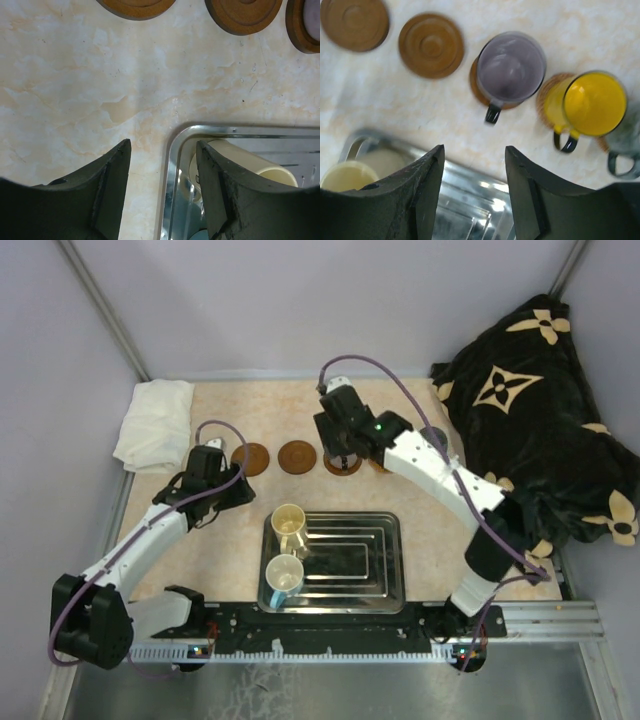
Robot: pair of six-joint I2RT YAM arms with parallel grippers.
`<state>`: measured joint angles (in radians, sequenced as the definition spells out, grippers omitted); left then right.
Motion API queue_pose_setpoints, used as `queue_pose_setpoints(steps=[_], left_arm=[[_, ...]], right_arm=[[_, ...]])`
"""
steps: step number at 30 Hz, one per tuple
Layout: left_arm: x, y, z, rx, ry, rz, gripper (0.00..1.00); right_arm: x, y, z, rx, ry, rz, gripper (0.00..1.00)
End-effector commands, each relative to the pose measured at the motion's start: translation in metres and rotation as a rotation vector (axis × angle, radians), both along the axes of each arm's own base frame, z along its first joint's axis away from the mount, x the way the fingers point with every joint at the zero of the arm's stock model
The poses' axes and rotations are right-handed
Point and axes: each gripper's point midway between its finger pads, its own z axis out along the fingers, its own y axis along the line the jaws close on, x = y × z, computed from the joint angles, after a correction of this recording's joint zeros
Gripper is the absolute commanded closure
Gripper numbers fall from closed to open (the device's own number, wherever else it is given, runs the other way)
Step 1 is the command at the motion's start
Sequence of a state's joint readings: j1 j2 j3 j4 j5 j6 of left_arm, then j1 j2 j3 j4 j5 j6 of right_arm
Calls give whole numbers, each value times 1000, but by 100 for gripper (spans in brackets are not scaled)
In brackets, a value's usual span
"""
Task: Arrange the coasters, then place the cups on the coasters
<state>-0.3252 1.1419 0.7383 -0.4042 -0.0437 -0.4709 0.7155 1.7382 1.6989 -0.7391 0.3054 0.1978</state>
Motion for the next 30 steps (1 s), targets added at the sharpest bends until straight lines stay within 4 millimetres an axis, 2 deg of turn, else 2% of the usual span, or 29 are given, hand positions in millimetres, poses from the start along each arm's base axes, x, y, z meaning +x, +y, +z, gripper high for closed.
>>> queue_pose_setpoints(steps=[1,2,6,10,13,18,25,30], left_arm=[[-3,0,9,-2,-27,-10,39],[-4,0,9,-1,-27,-9,39],[-6,1,10,-5,-29,-7,39],[-9,0,13,-21,-32,-5,38],[-11,0,15,-24,-39,-5,39],[-16,4,15,-19,-40,6,38],[-19,4,11,-28,-34,13,38],[-19,5,9,-20,-32,14,38]], right_arm=[[-61,9,9,143,-13,-11,47],[-76,11,-5,133,16,1,46],[-127,32,-30,118,87,70,46],[-147,45,-43,123,114,91,45],[-150,57,-45,152,120,99,44],[-142,76,-44,164,118,108,44],[-133,100,-66,121,168,101,45],[-132,106,-75,115,197,90,47]])
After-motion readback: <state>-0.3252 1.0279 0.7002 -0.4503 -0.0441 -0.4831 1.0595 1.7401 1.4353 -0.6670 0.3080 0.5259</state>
